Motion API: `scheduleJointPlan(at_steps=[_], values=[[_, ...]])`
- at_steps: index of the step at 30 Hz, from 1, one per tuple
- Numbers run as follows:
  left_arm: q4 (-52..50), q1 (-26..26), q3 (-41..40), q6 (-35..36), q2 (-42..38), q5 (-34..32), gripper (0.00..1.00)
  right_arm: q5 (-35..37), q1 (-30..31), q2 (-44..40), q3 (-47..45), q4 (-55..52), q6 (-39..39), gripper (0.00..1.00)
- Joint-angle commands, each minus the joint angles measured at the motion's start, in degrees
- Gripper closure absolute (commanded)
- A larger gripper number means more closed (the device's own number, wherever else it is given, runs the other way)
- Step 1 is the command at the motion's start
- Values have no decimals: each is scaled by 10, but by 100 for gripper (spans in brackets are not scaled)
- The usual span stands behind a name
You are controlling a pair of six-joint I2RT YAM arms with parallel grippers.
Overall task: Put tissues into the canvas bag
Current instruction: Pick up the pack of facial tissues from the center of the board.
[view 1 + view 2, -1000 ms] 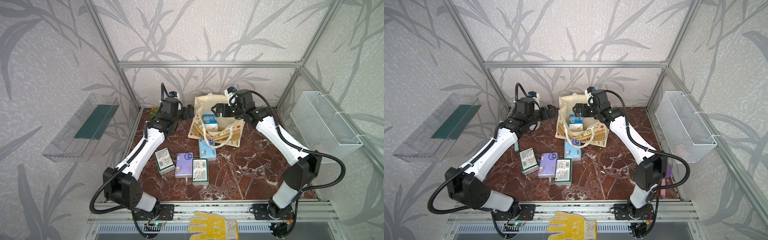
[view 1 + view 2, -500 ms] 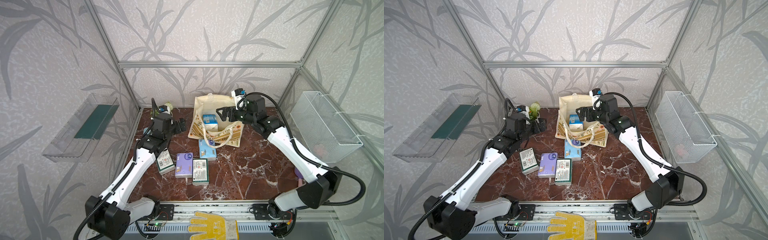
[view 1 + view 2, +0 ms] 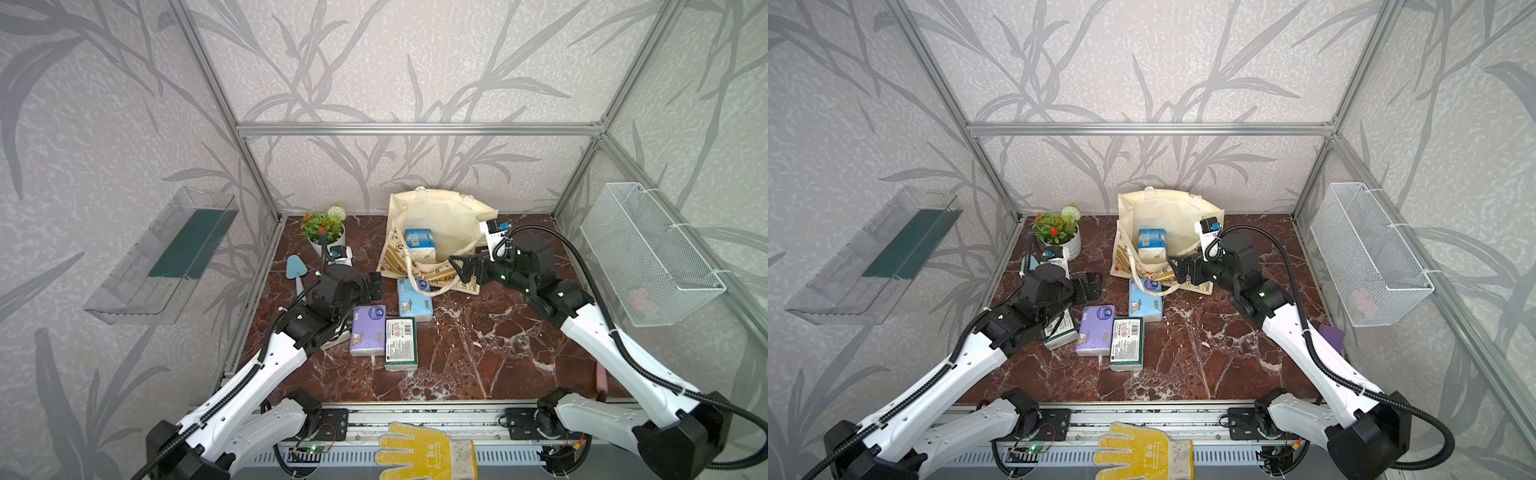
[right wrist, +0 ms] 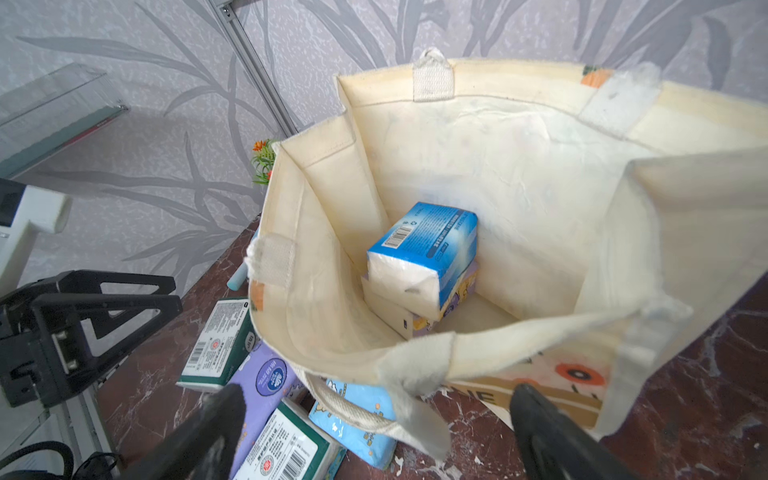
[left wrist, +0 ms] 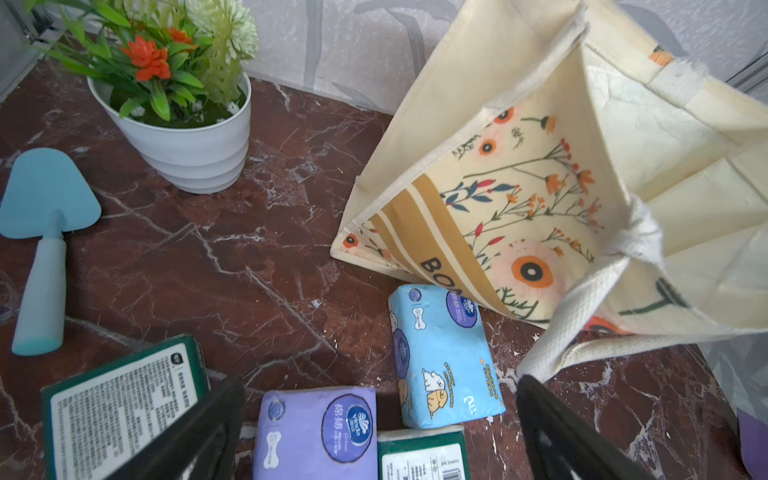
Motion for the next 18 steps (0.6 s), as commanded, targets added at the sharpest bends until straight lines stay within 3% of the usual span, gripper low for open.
scheduleJointPlan(at_steps=[1, 12, 18], values=[[-20, -11, -31, -47, -24, -21, 1, 3, -1, -49, -50, 37, -9, 1], [-42, -144, -127, -149, -87, -98, 1, 16, 1, -187, -248, 75, 72, 0], [-43, -238, -135, -186, -39, -144, 1, 18, 22, -203, -308, 95, 121, 0]])
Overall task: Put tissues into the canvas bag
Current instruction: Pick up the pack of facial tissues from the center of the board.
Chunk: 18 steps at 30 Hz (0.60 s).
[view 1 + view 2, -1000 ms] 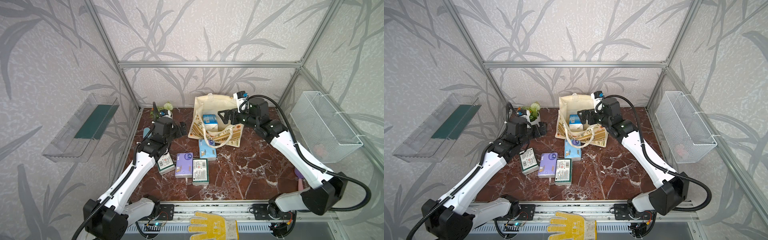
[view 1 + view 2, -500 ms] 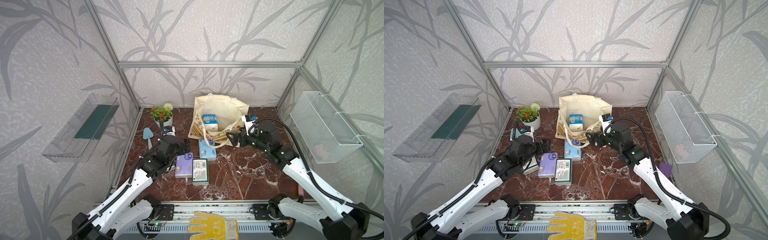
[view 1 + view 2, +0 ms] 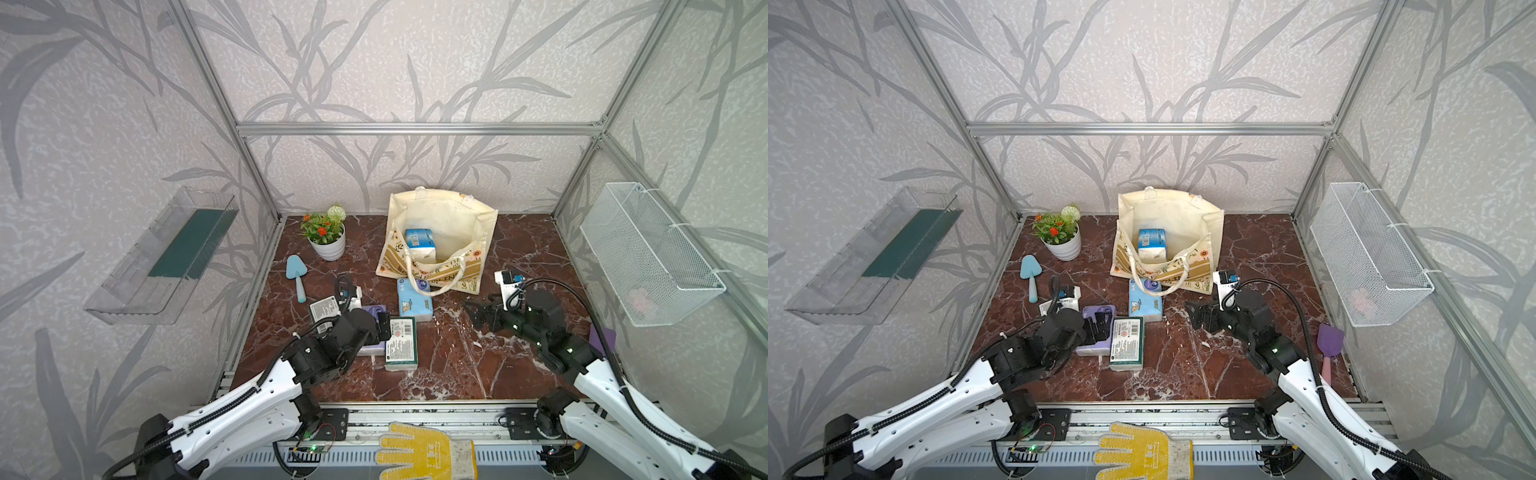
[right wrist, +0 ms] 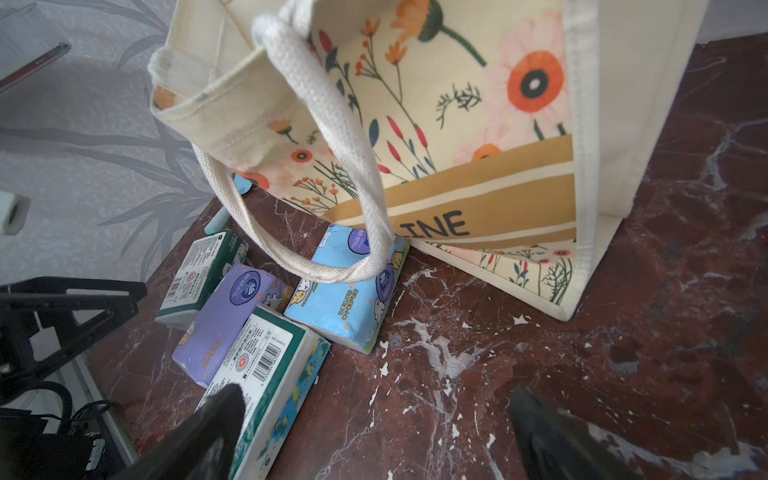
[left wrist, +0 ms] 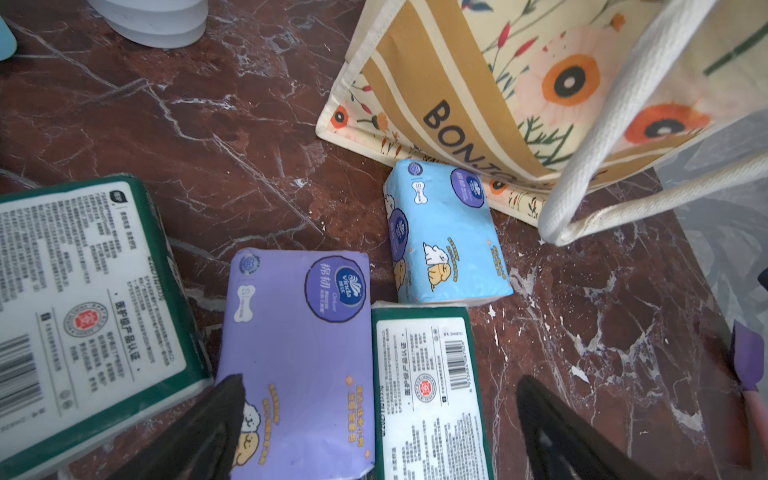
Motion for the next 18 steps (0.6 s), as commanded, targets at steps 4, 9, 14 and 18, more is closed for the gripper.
scheduleJointPlan(at_steps=[4, 9, 14, 18], values=[[-18, -82, 4, -70, 61, -69, 1, 26, 37, -8, -56, 47, 64, 1], [-7, -125, -2, -109, 94, -59, 1, 47, 50, -23, -97, 65, 94, 1], [-17, -159, 3, -142, 126, -55, 1, 61, 50, -36, -111, 57, 101, 1], [-6, -169, 0, -154, 146, -44, 1, 62, 50, -33, -109, 47, 100, 1]])
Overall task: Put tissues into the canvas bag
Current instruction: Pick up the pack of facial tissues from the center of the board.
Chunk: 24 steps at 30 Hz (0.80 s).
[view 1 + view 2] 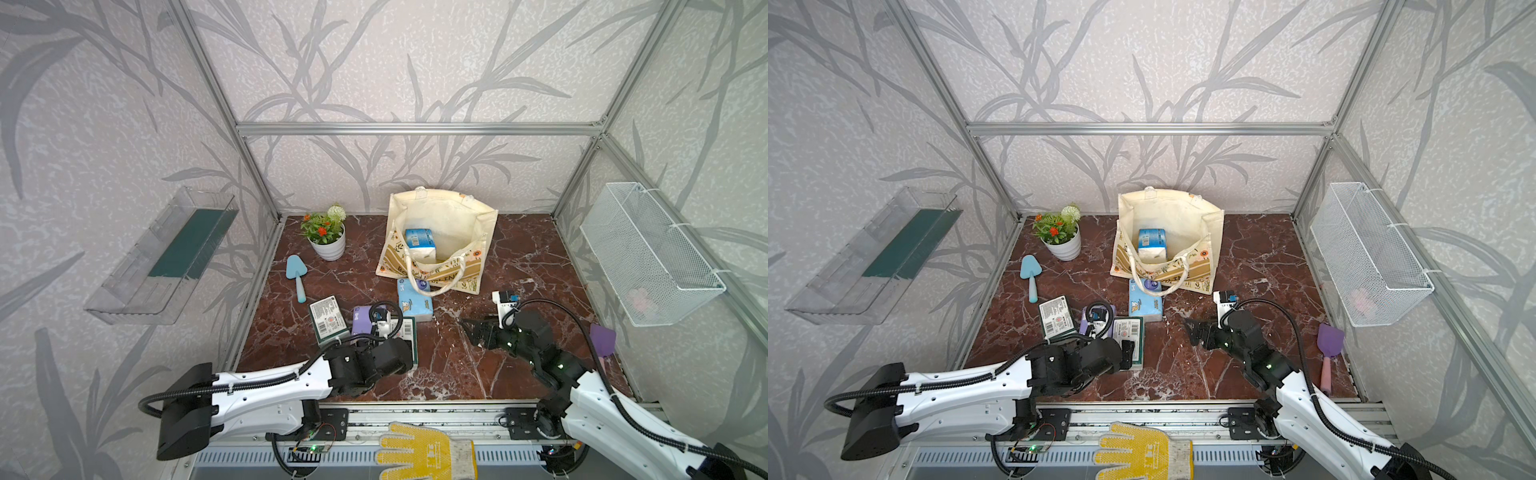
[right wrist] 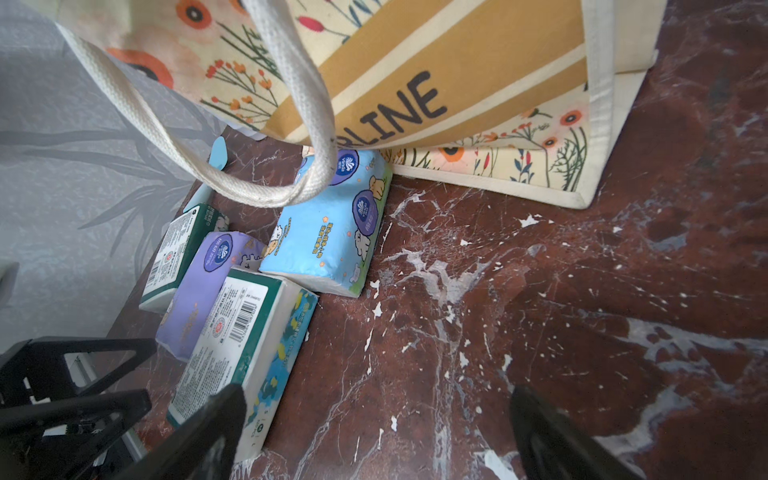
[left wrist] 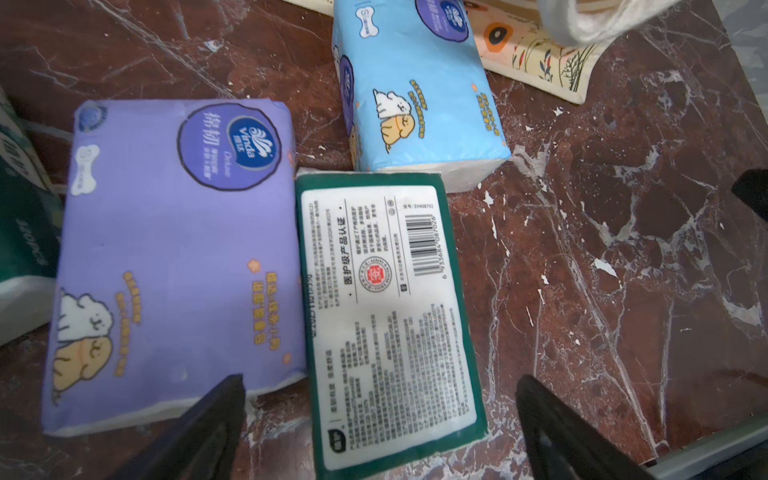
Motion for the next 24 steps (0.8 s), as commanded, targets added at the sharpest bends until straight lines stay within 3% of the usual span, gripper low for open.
scheduleJointPlan(at_steps=[1, 8, 15, 24], values=[[-6, -5, 1, -34, 15, -6, 1, 13, 3, -3, -2, 6, 7, 1], [2, -6, 11, -37, 55, 6, 1, 16, 4, -7, -6, 0, 8, 1], [6, -6, 54, 10, 106, 12, 1, 13, 4, -9, -11, -5, 12, 1], [38, -5, 53, 33, 124, 10, 1, -18, 4, 10, -33, 28, 39, 2]])
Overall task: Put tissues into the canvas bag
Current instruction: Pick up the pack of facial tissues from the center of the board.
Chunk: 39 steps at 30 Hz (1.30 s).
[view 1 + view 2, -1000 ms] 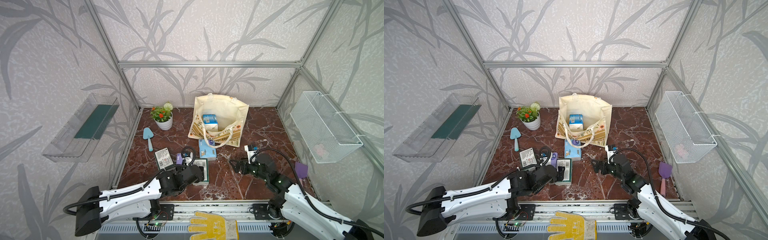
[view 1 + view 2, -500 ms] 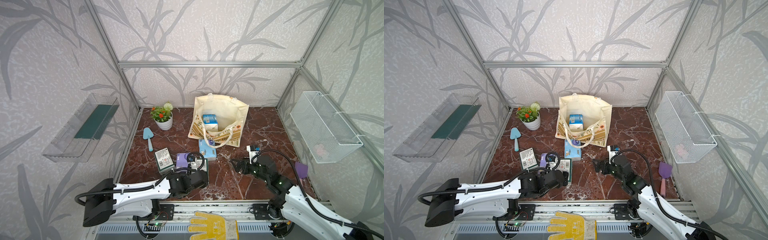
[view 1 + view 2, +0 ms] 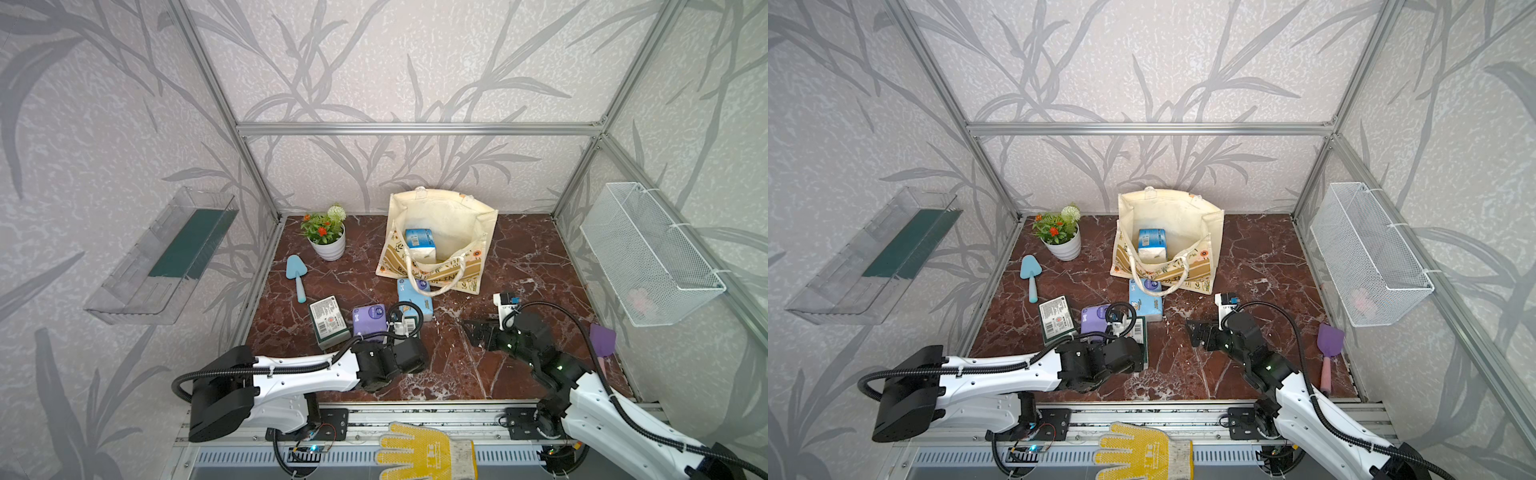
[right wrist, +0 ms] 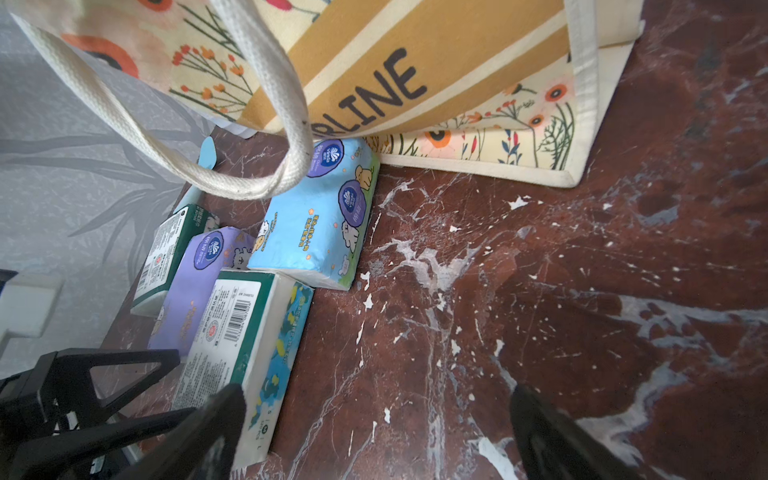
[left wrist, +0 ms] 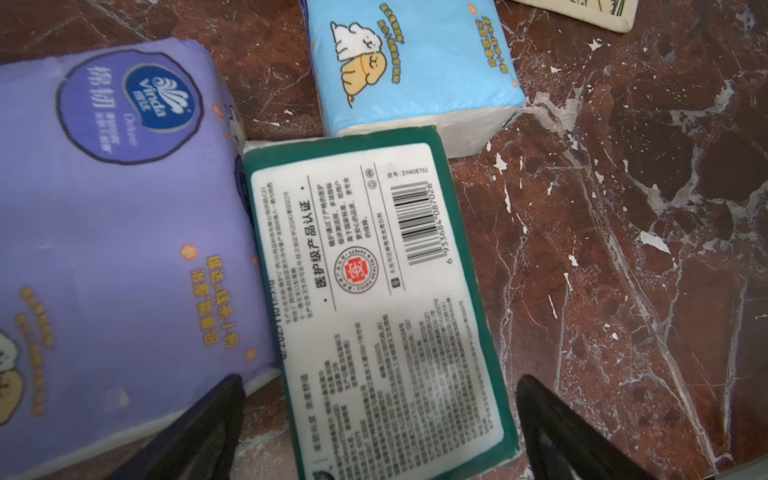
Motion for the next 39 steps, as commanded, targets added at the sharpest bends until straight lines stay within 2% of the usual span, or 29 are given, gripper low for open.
scheduleJointPlan(at_steps=[1, 7, 15, 25, 39], values=[[23, 0, 10, 16, 5, -4, 1, -20, 4, 13, -16, 29, 29, 3], [42, 0, 7, 23, -5, 5, 1, -29, 10, 35, -24, 62, 52, 7], [24, -2, -16, -11, -38, 5, 1, -19, 29, 67, -21, 93, 62, 8], [29, -1, 9, -16, 20, 41, 1, -17, 35, 112, -3, 116, 60, 8], [37, 7, 21, 5, 42, 14, 1, -31, 54, 221, 23, 175, 77, 9]])
